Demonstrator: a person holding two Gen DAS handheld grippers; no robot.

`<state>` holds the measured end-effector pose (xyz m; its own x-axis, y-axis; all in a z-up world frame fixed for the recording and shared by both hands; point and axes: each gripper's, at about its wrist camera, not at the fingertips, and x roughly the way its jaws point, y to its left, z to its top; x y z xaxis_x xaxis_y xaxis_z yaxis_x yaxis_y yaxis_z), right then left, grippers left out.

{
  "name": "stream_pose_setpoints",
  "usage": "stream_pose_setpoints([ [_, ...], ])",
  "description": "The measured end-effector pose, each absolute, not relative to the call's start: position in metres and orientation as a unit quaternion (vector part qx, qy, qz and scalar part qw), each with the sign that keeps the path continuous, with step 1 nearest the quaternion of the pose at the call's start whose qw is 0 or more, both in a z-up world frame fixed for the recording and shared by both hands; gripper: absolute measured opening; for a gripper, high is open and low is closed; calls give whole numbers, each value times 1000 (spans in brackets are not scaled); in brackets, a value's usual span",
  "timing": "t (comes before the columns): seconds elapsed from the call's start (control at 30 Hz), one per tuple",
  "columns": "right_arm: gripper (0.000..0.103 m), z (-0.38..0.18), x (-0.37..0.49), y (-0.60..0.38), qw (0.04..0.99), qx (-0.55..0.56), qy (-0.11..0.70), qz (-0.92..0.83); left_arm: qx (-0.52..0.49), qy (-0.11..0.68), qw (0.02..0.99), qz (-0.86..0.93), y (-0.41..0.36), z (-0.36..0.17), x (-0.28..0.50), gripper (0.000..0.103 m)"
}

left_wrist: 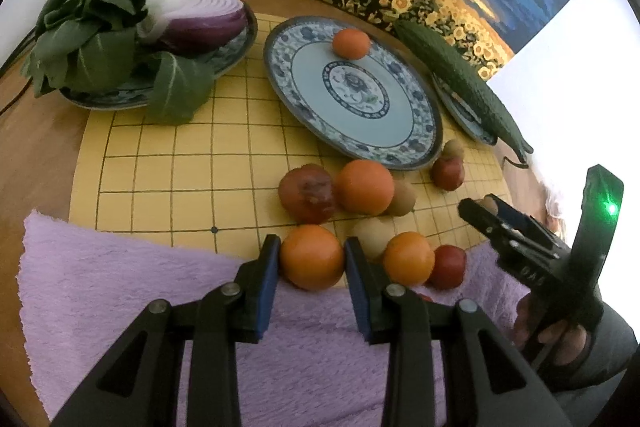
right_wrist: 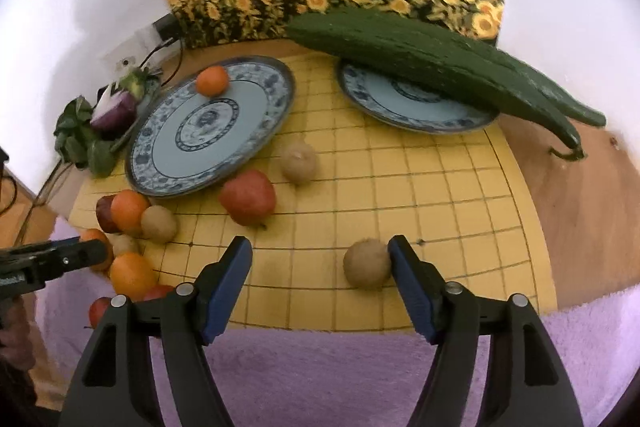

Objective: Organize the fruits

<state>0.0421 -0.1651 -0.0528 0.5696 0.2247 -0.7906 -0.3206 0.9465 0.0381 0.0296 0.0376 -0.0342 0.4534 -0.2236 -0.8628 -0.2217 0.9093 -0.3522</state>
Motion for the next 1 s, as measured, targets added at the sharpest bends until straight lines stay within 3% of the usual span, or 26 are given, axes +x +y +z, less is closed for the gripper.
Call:
stream_pose_setpoints([
  [0.03, 68, -53, 41, -164, 884, -63, 437, 154, -211, 523, 825, 0, 37, -34, 30, 34],
  [0.1, 26, -53, 42, -163, 885, -73, 438, 140, -212, 522, 826, 3, 37, -33, 29, 34],
  [0.4, 24, -45, 51, -174, 884, -37, 439, 154, -221, 522, 824, 3, 38, -35, 29, 34],
  [0.63, 24, -38, 56, -147, 888, -68, 408, 198, -222, 521, 824, 4, 39, -34, 30, 34],
  [0.7, 25, -38, 56, -147, 887, -68, 410, 200, -224, 520, 824, 5, 40, -34, 30, 34],
  [0.73, 31, -38, 56, -148, 886, -67, 411, 202, -225, 520, 824, 5, 40, -34, 30, 34],
  [0.8, 54, -39, 53, -153, 884, -56, 416, 205, -226, 520, 824, 5, 40, -34, 29, 34],
  [0.9, 74, -37, 49, -158, 880, -40, 426, 204, -227, 521, 823, 5, 39, -35, 29, 34],
  [1.0, 74, -35, 45, -158, 870, -51, 451, 192, -224, 522, 823, 4, 39, -35, 29, 34],
])
